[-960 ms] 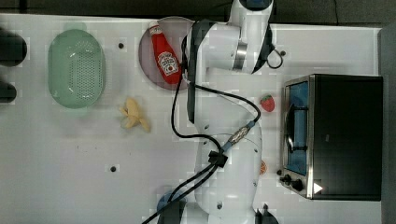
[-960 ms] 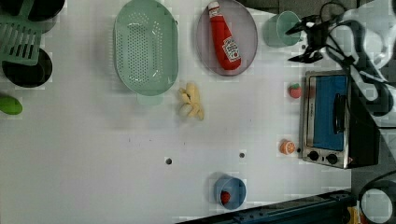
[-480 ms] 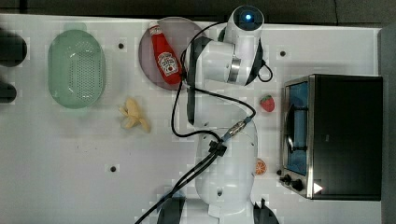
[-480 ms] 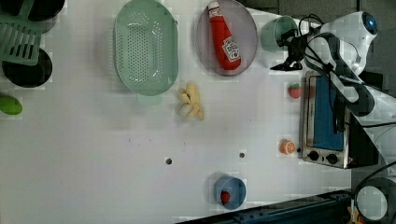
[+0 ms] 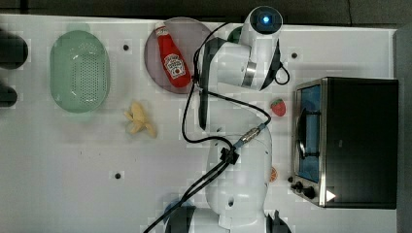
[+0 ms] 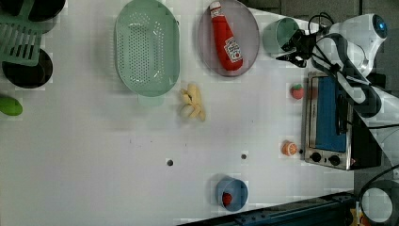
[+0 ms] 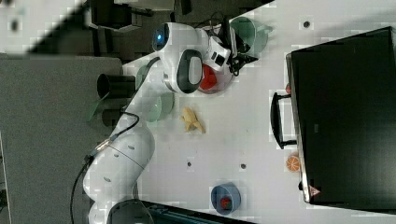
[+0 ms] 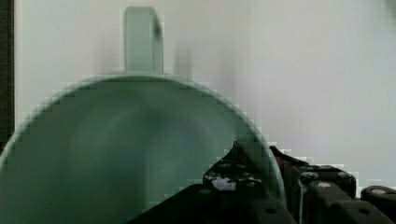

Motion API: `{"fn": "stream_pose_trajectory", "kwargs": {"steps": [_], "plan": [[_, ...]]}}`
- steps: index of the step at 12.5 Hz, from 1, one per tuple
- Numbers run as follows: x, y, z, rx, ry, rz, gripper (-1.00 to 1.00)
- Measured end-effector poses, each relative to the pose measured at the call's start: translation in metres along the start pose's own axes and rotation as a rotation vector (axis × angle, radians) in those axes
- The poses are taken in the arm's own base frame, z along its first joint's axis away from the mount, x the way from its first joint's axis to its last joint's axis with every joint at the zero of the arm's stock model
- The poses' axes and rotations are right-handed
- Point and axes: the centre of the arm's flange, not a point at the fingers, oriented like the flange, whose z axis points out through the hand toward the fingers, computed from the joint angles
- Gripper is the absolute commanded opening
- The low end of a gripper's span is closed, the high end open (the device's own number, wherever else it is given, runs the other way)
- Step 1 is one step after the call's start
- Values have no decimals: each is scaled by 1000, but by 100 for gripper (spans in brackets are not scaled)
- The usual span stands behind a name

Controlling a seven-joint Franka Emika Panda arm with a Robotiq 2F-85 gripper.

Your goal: Drag mug backwards.

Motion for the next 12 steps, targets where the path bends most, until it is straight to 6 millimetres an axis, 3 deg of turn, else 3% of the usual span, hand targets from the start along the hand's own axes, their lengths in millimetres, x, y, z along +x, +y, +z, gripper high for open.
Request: {"fn": "stream_pose_trajectory", "kwargs": {"steps": [5,12], "plan": [[0,21,-4,18,-14,20,-65],[-9,110,-27,11,-30,25,-65]]}}
